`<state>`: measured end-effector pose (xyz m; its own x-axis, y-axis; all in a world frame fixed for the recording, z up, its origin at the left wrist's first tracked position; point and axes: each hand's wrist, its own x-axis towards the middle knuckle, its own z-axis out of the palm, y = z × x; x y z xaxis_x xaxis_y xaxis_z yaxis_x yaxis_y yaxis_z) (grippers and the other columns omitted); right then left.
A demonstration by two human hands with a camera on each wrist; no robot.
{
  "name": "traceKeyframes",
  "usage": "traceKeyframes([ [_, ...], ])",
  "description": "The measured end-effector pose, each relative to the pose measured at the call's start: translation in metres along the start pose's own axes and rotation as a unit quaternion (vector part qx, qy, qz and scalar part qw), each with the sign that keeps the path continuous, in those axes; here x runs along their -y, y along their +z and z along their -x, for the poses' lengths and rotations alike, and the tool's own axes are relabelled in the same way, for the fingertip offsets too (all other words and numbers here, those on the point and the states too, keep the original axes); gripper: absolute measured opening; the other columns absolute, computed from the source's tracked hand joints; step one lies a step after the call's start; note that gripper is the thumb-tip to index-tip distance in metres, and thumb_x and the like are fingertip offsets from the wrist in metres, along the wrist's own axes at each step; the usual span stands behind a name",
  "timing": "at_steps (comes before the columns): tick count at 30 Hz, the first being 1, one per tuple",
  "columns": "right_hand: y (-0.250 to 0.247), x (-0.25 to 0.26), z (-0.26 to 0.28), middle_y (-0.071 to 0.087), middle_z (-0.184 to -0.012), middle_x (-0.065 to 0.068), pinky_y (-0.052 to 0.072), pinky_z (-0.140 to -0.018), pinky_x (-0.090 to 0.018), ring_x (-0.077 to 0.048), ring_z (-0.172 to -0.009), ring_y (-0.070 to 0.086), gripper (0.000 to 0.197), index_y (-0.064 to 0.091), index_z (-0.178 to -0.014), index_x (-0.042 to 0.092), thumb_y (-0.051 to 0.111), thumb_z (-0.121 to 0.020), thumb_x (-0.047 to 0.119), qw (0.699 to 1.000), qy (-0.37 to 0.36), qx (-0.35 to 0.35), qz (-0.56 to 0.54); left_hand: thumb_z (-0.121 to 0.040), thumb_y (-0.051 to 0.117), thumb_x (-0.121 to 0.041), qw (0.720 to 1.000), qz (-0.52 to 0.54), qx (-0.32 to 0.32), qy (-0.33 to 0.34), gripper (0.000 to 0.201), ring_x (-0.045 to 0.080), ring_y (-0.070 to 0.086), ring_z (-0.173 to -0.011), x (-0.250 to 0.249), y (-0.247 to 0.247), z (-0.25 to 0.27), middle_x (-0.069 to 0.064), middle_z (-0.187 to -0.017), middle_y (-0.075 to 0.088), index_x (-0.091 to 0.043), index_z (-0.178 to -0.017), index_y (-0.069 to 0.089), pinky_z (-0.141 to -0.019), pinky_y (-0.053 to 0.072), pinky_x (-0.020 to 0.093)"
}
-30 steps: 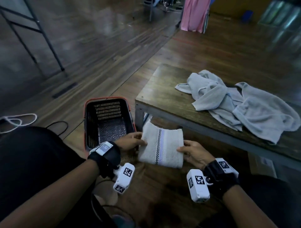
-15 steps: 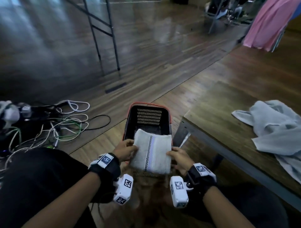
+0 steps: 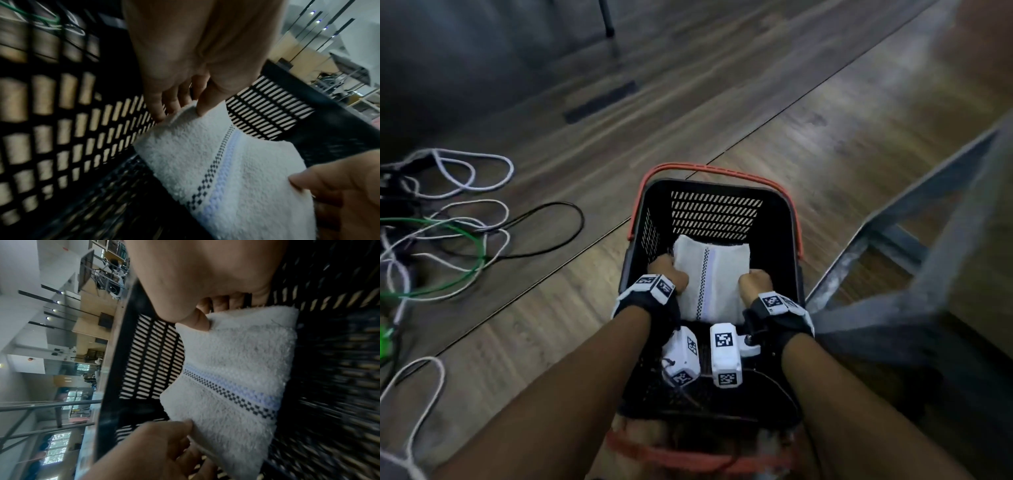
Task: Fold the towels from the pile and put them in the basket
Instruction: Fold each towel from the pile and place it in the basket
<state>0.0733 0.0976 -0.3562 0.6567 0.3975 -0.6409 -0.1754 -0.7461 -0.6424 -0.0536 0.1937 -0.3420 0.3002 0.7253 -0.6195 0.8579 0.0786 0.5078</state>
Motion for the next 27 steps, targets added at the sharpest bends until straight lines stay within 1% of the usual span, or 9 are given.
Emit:
traceKeyframes([
  [3,0.016,0.000,-0.030,0.063,-0.116,-0.022,0.037,-0.074,-0.026,-0.035,-0.106,0.058,0.036,0.059,-0.114,-0.004,0.038,-0.084,-0.002,0.999,-0.004,-0.036,-0.013,-0.082,0.053,-0.005,0.999,0.024,-0.017,-0.016,0.033,0.033,0.058,-0.108,0.001,0.015,-0.035,0.020,-0.119,0.060,0.002,-0.113,0.056,-0.075,0.039,0.026],
  [8,0.027,-0.010,-0.048,0.060,-0.123,-0.020,0.042,-0.083,-0.028,-0.035,-0.112,0.056,0.040,0.053,-0.122,0.000,0.039,-0.085,-0.002,0.998,0.000,-0.062,-0.017,-0.083,0.050,-0.002,0.997,0.040,-0.056,-0.045,0.035,0.036,0.055,-0.112,0.005,0.030,-0.056,0.022,-0.123,0.055,0.002,-0.118,0.050,-0.088,0.045,0.033],
  [11,0.033,-0.017,-0.045,0.051,-0.132,-0.020,0.044,-0.094,-0.037,-0.036,-0.117,0.051,0.043,0.042,-0.130,0.001,0.041,-0.087,0.002,0.996,-0.038,-0.079,0.027,-0.084,0.048,0.000,0.995,-0.015,-0.094,0.003,0.045,0.040,0.050,-0.115,0.005,0.039,-0.051,0.025,-0.129,0.045,0.003,-0.127,0.039,-0.093,0.043,0.041],
  [13,0.038,-0.021,-0.038,0.041,-0.137,-0.019,0.042,-0.092,-0.041,-0.036,-0.119,0.045,0.049,0.036,-0.135,0.005,0.045,-0.086,0.006,0.976,-0.124,-0.122,0.130,-0.084,0.047,-0.002,0.985,-0.084,-0.131,0.077,0.056,0.038,0.041,-0.124,0.007,0.046,-0.046,0.022,-0.138,0.034,-0.002,-0.137,0.028,-0.096,0.041,0.045],
  [16,0.049,-0.035,-0.035,0.029,-0.147,-0.015,0.032,-0.102,-0.043,-0.032,-0.133,0.030,0.057,0.031,-0.139,0.010,0.048,-0.085,0.016,0.901,-0.253,-0.159,0.315,-0.092,0.039,-0.016,0.948,-0.221,-0.138,0.181,0.062,0.027,0.012,-0.144,0.013,0.056,-0.052,0.011,-0.156,0.010,-0.012,-0.147,0.011,-0.110,0.028,0.046],
  [18,0.057,-0.049,-0.045,0.018,-0.155,-0.011,0.021,-0.112,-0.042,-0.027,-0.143,0.015,0.056,0.023,-0.144,0.011,0.039,-0.092,0.025,0.878,-0.265,-0.133,0.377,-0.098,0.025,-0.027,0.933,-0.272,-0.107,0.208,0.057,0.022,-0.004,-0.146,0.021,0.065,-0.063,0.007,-0.159,-0.004,-0.016,-0.149,0.002,-0.116,0.015,0.047],
  [20,0.064,-0.063,-0.056,0.009,-0.159,-0.008,0.015,-0.116,-0.041,-0.023,-0.147,0.006,0.057,0.017,-0.148,0.013,0.030,-0.096,0.032,0.863,-0.265,-0.132,0.410,-0.099,0.015,-0.034,0.928,-0.286,-0.097,0.217,0.056,0.020,-0.009,-0.146,0.033,0.076,-0.073,0.005,-0.159,-0.009,-0.018,-0.148,-0.007,-0.117,0.007,0.046],
  [24,0.071,-0.071,-0.066,0.011,-0.158,-0.012,0.013,-0.117,-0.042,-0.026,-0.146,0.010,0.059,0.018,-0.148,0.010,0.025,-0.095,0.035,0.843,-0.306,-0.165,0.411,-0.098,0.015,-0.037,0.922,-0.270,-0.167,0.223,0.058,0.019,-0.005,-0.146,0.045,0.092,-0.080,0.003,-0.159,-0.005,-0.017,-0.148,-0.007,-0.118,0.006,0.042],
  [27,0.067,-0.064,-0.063,0.002,-0.159,-0.012,0.008,-0.118,-0.042,-0.026,-0.147,0.002,0.060,0.010,-0.149,0.011,0.027,-0.096,0.034,0.849,-0.291,-0.126,0.423,-0.098,0.014,-0.037,0.925,-0.278,-0.148,0.212,0.058,0.020,-0.009,-0.146,0.039,0.086,-0.076,0.003,-0.158,-0.009,-0.016,-0.147,-0.011,-0.119,0.003,0.043],
])
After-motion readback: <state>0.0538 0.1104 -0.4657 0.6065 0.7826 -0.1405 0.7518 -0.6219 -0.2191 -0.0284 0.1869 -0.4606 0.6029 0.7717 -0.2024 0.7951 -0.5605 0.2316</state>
